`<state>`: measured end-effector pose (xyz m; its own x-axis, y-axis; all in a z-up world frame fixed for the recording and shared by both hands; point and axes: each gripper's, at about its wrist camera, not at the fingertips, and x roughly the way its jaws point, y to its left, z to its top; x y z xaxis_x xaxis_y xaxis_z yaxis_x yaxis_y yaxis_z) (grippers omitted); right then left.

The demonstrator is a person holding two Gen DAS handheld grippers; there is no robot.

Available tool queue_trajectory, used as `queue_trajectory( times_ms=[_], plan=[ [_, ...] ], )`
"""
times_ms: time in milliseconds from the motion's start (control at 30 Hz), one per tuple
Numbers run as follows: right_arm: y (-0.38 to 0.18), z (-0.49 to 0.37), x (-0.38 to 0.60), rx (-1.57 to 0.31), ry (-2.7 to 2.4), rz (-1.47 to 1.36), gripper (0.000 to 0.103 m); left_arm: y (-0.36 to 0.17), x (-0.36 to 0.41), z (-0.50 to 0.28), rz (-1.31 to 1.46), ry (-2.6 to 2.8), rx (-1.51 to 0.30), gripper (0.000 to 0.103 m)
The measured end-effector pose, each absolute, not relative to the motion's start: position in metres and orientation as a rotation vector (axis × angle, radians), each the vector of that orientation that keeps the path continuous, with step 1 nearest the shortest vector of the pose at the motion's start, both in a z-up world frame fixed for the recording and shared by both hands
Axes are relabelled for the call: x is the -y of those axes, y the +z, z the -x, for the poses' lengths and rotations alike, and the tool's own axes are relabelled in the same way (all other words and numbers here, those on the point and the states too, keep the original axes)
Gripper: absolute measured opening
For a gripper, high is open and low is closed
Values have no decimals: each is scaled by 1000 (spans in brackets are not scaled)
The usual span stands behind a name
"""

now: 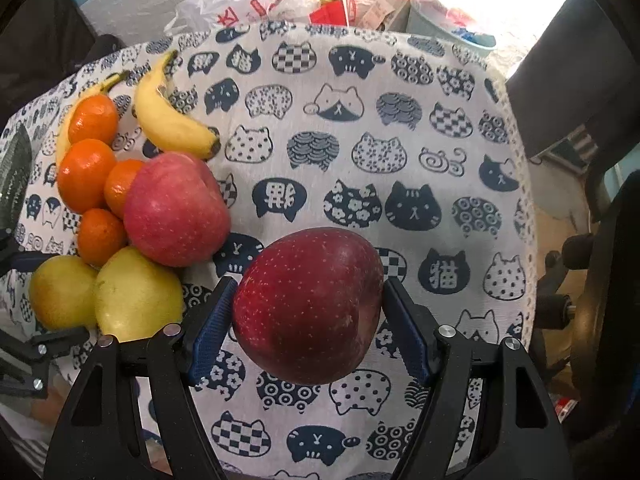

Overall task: Organize fruits
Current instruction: 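Close the left gripper on the large green-yellow pear while the right gripper lifts the apple, then carry the pear in the left gripper and the apple in the right gripper to the glass plate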

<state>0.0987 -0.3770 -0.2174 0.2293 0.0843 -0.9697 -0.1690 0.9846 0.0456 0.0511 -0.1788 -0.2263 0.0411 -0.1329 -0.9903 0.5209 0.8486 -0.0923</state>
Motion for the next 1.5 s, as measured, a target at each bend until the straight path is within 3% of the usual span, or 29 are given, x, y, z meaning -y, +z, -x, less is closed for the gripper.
queue_trajectory(
  times_ms=[1000,1500],
  plan=[
    [-82,-65,301,-972,333,77,74,-97,78,-40,-177,-323,-1124,73],
    [-59,-73,242,-944,439,102,74,-86,23,-33,-108,-235,-1094,73]
  ],
)
